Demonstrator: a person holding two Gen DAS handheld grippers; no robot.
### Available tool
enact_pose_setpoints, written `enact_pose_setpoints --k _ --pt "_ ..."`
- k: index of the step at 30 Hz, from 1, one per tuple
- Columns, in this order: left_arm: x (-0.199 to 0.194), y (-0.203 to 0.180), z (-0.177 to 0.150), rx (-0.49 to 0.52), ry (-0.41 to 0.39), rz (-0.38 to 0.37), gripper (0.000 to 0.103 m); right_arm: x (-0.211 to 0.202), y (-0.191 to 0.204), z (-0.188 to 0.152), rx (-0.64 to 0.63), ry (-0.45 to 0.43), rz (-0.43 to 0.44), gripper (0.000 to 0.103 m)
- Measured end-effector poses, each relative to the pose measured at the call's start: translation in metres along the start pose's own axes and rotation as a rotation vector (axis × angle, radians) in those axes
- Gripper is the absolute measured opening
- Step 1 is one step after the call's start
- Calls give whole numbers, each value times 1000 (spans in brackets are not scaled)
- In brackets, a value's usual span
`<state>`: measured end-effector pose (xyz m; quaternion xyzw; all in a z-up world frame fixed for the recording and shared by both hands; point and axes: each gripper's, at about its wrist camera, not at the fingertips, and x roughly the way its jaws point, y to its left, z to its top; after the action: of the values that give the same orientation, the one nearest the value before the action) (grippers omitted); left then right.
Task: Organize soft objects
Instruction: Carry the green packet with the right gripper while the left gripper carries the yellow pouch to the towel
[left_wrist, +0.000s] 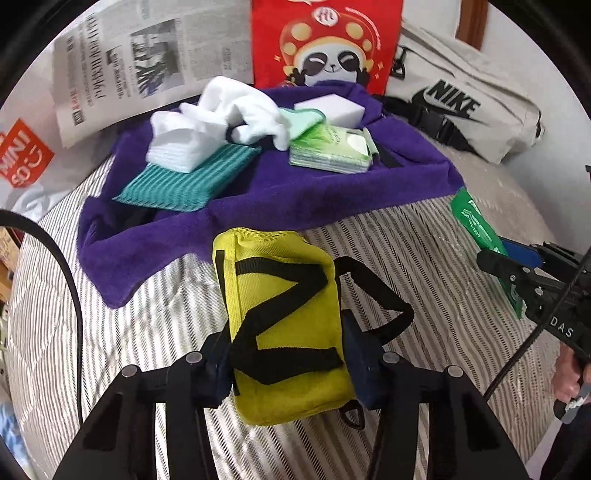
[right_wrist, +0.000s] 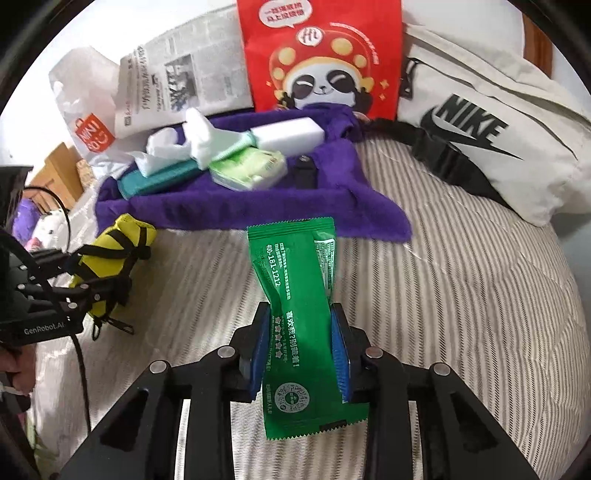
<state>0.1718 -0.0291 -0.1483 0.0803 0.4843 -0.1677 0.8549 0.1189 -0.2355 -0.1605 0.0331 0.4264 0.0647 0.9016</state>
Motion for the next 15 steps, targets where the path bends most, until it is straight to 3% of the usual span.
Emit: enact_pose_setpoints --k 15 --pt "-39 33 6 -60 -82 -56 48 -4 18 49 -40 -38 59 31"
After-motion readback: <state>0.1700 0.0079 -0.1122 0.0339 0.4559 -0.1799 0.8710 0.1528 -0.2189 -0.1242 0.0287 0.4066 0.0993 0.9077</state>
